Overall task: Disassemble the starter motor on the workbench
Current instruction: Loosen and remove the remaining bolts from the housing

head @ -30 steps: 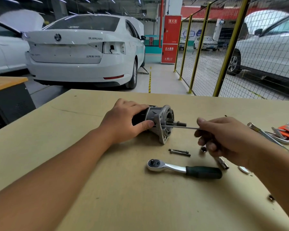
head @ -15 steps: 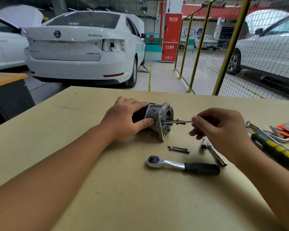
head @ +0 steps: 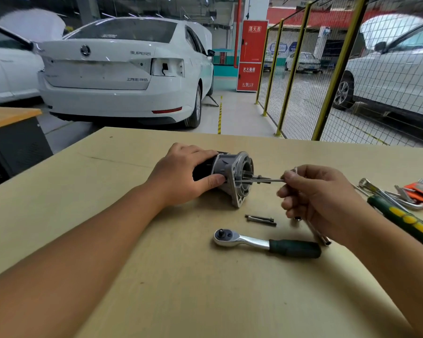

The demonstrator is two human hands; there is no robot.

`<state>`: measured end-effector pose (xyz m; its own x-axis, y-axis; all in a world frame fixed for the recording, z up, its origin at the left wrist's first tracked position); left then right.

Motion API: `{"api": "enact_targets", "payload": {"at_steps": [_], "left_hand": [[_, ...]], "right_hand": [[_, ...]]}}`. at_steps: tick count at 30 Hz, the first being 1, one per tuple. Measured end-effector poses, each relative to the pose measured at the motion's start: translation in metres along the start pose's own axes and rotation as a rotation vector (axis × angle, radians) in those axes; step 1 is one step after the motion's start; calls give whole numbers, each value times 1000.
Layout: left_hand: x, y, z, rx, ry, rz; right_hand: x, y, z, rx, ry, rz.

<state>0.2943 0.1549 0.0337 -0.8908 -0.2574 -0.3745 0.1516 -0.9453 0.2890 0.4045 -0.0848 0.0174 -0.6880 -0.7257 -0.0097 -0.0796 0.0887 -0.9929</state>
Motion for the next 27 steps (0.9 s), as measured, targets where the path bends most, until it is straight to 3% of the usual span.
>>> {"api": "enact_targets", "payload": {"at_steps": [5,7,8,11,15,22,27], "left_hand": [[-1,-1,-1,5,8,-6],[-1,-2,-1,4,5,-7],[-1,-2,-2,4,5,-6],[-2,-3,-2,8,9,-6],[-2,-4,-3,15,13,-5],[-2,-4,-3,17,11,-4],[-2,-2,-2,15,8,-3]], "right_hand": [[11,-40,-7,630,-105,425],[14,-46,-8,749,-92,504],[12,-43,-7,628,-106,468],[2,-18,-11,-9,-198,131],[0,0,-20,-359,-190,-113],[9,15,-6,-174,-248,-413],[10,11,-4,-154,-376,-398]]}}
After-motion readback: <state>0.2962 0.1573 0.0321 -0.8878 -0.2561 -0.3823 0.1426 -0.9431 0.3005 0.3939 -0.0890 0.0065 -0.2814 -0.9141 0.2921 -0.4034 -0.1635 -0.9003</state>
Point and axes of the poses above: each hand's wrist, its own x-axis away from the middle knuckle, its own z-axis out of the back of the hand, y = z × x, the point moved 8 cm from there along -x, towards the middle knuckle, and after that the axes turned 6 degrees about -y, right-handed, at the moved point
